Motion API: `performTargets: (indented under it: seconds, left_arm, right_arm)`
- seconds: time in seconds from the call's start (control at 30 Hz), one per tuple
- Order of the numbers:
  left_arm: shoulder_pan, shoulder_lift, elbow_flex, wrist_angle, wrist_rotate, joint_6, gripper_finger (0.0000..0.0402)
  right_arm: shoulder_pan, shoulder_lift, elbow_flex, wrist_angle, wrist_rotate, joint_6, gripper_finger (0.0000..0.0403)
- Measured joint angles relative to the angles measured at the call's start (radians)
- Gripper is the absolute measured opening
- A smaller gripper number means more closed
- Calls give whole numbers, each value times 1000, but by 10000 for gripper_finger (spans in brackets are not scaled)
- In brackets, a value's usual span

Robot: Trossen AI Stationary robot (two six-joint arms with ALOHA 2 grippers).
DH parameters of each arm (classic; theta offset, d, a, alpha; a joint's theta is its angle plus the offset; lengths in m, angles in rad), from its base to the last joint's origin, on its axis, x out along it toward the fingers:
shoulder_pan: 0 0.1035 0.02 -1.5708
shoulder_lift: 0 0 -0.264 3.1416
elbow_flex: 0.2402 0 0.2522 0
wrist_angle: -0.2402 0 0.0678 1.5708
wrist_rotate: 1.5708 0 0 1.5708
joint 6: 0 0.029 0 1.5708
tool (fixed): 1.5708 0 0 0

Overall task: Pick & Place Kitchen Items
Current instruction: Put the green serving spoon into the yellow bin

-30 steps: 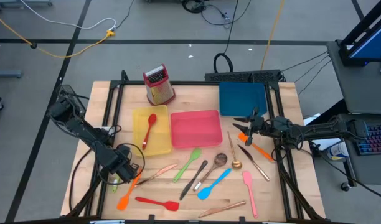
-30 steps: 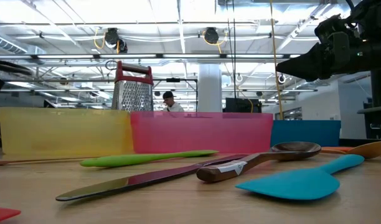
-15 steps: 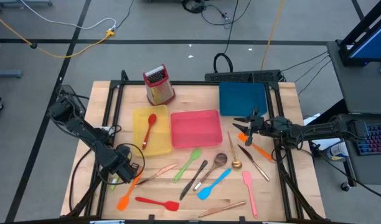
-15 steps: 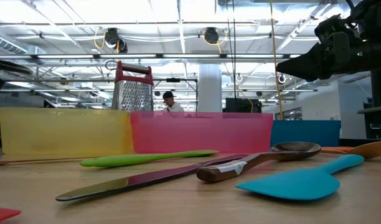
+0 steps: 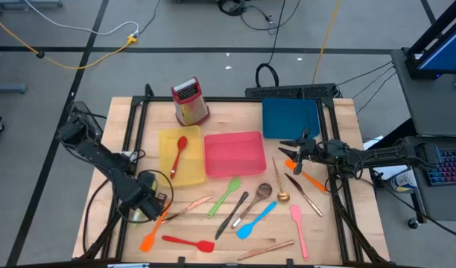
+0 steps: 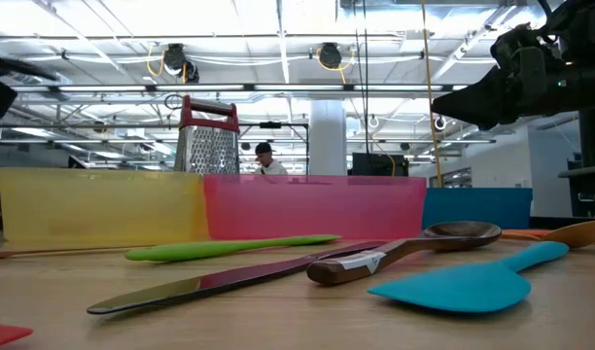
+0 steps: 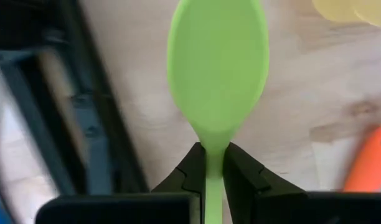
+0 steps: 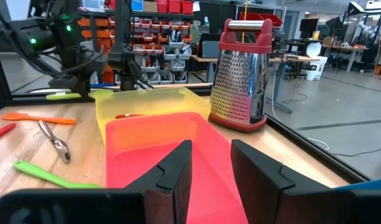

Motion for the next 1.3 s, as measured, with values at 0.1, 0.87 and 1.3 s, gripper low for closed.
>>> performTargets:
  seconds: [0.1,0.87,1.3]
  left_arm:
    - [-1,0,46,-62,0,-10,32]
    - [37,-1,321,-394,-378,3,33]
    - [182,-2,330,-388,-495,178,33]
  right_arm:
    - [0,0,0,-3,0,5,105]
    - [0,0,0,-36,0,11,105]
    - [0,0,0,-36,0,11,105]
